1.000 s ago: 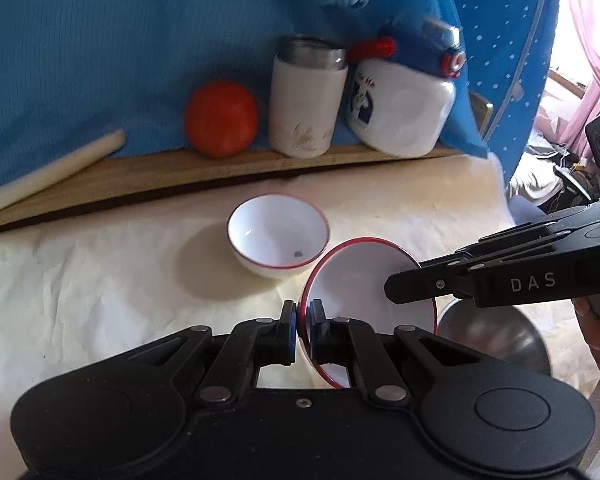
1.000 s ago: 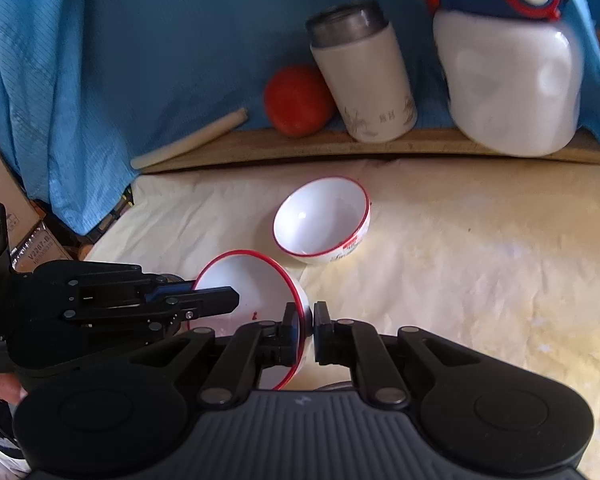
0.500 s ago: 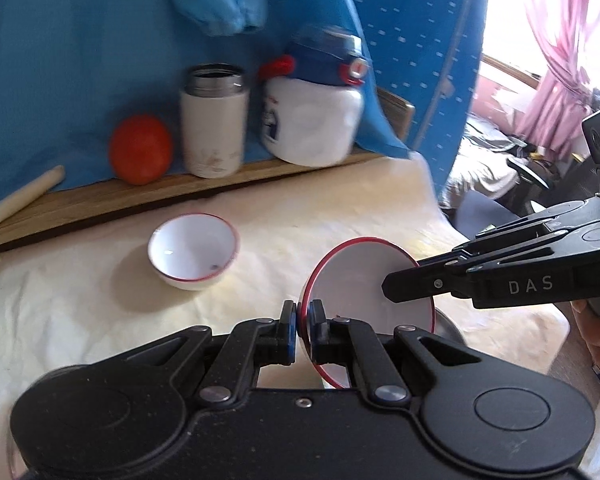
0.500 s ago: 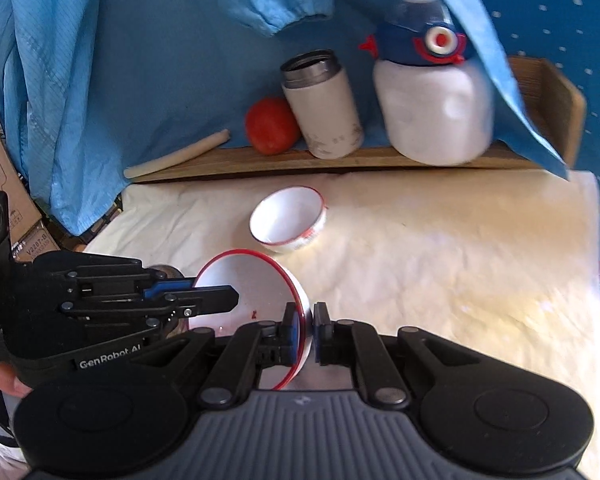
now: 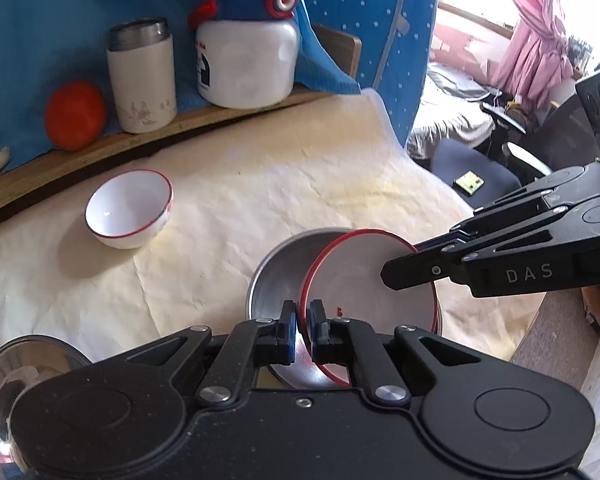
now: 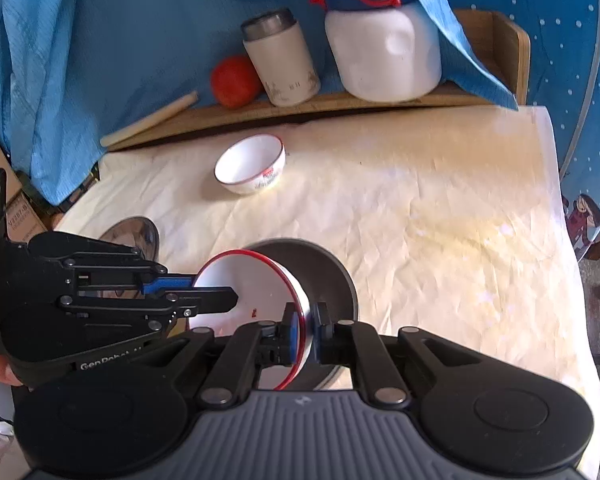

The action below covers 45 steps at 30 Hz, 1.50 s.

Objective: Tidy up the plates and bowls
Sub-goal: 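Lift the white bowl with both tools and carry it over the stainless bowl, then lower the white bowl into the stainless bowl and open both tools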

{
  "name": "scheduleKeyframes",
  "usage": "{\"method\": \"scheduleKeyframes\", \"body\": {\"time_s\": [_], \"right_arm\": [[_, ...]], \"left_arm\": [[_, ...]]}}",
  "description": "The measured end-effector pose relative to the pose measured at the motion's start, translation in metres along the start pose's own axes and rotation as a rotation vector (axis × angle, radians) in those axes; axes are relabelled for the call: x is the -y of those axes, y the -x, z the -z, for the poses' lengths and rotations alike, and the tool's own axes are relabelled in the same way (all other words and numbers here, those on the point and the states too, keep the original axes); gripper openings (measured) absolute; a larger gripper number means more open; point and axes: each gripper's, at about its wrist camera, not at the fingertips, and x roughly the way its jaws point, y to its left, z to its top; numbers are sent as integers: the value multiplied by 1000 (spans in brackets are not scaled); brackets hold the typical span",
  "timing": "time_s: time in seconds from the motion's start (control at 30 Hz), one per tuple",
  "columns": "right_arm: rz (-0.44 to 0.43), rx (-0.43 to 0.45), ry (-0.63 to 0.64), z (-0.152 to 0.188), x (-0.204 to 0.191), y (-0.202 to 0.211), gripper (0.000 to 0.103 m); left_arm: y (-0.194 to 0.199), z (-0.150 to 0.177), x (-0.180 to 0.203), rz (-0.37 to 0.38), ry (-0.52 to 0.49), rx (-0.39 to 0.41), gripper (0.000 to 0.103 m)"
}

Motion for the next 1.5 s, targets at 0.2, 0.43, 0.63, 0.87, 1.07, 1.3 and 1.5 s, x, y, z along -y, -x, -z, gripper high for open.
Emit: {"method": "scheduleKeyframes", "body": {"time_s": [0.2,0.43,0.63,0.87,1.07,1.3,1.5], "right_arm": [[-14,-22,4,1,4,-7,10],[-17,-46,15,0,3,-16,10],[-21,-59,15,-4,3,-20,12],[-24,-64,12,-6,4,-23,16],[-23,-51,4,-8,5,-22,24],[-30,-28,2,-11,7,-15,26],[-35,-24,-2,-11,8,-13,30]], "left_arm": [[-6,3,1,-4,-10,-33,6],[-12,3,-1,-16,-11,-56,6],[-17,3,-3,-22,-7,-65,8],[-19,2,-4,-19,4,-63,9],[-18,0,-8,-16,19,-54,12],[-16,-1,-11,5,38,-48,15],[-11,0,-16,22,57,-34,15]]}}
